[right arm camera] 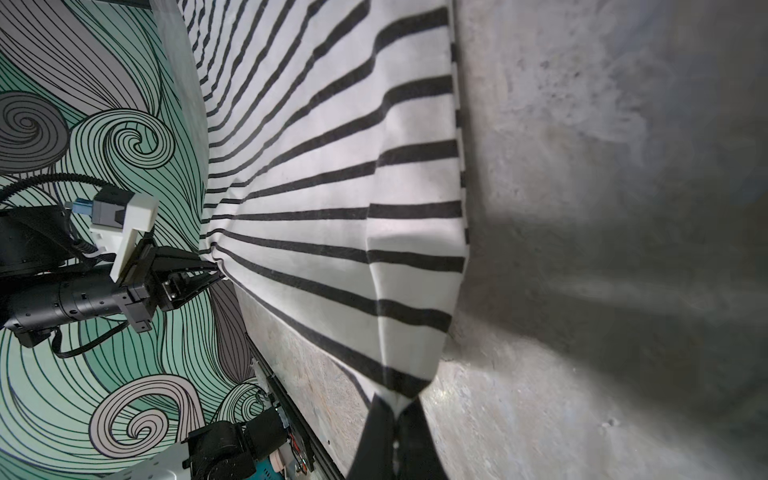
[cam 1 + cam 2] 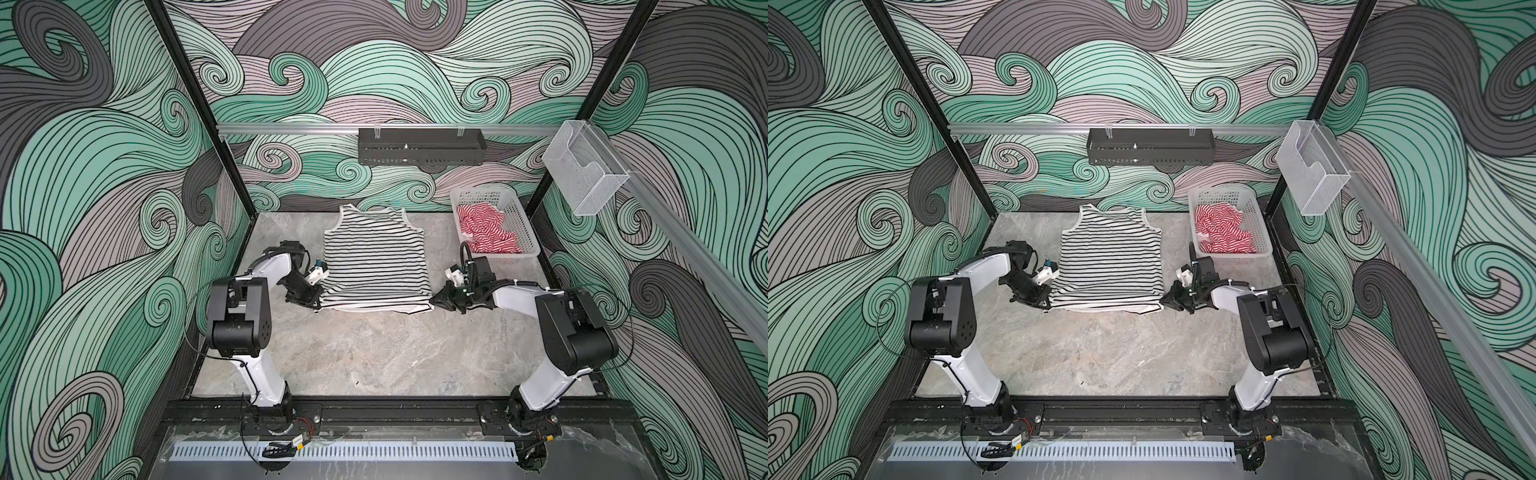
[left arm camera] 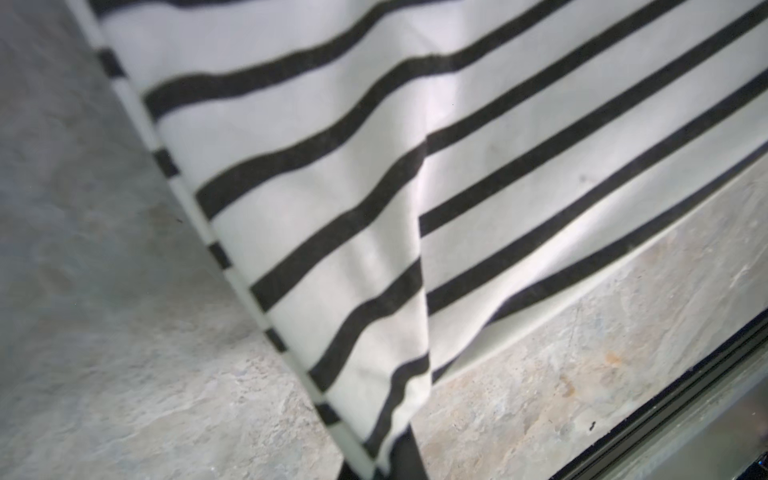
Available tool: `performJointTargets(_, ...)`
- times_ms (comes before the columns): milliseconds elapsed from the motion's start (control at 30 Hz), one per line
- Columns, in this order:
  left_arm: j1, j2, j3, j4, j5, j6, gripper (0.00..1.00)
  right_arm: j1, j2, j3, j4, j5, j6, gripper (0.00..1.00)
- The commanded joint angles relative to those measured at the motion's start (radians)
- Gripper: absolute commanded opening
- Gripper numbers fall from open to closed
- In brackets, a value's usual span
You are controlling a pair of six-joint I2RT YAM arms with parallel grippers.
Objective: Fold and stack tank tops
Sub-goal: Smooth out the tank top at the center of the table.
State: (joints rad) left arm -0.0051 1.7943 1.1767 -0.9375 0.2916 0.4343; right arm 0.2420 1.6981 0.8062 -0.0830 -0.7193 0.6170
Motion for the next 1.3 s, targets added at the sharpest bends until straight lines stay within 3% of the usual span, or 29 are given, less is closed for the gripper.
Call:
performJointTargets(0,-0.027,-0.065,-0.022,-0.05,-0.057,0.025,0.0,-0.01,-0.064,-0.004,-0.042,-0.01,-0.019,0.0)
performJointTargets(267,-0.029,-0.195,-0.063,0.012,-0.136,0.029,0.0,-0.052,-0.2,0.073,-0.3,0.022,-0.137,0.0)
performJointTargets(333,-0.032,-0.157,-0.058,-0.013,-0.159,0.045,0.0,-0.053,-0.17,0.096,-0.377,0.064,-0.184,0.0)
performJointTargets(500,-0.037,-0.057,-0.053,-0.055,-0.194,0.058,0.01,-0.016,-0.101,0.076,-0.372,0.113,-0.193,0.0)
performJointTargets(600,-0.046,-0.052,-0.06,-0.049,-0.188,0.061,0.12,0.018,-0.07,0.084,-0.374,0.138,-0.2,0.08)
performJointTargets(733,-0.05,-0.064,-0.055,-0.023,-0.22,0.034,0.32,0.054,-0.061,0.107,-0.401,0.224,-0.207,0.35)
performJointTargets(833,-0.05,-0.101,-0.068,-0.011,-0.253,0.023,0.39,0.097,-0.085,0.119,-0.443,0.299,-0.222,0.47)
performJointTargets(1033,-0.051,-0.186,-0.107,-0.062,-0.124,0.047,0.41,0.127,-0.147,0.051,-0.416,0.297,-0.176,0.5)
performJointTargets(1267,-0.059,-0.122,-0.13,-0.027,-0.135,0.026,0.44,0.128,-0.145,0.008,-0.384,0.297,-0.164,0.49)
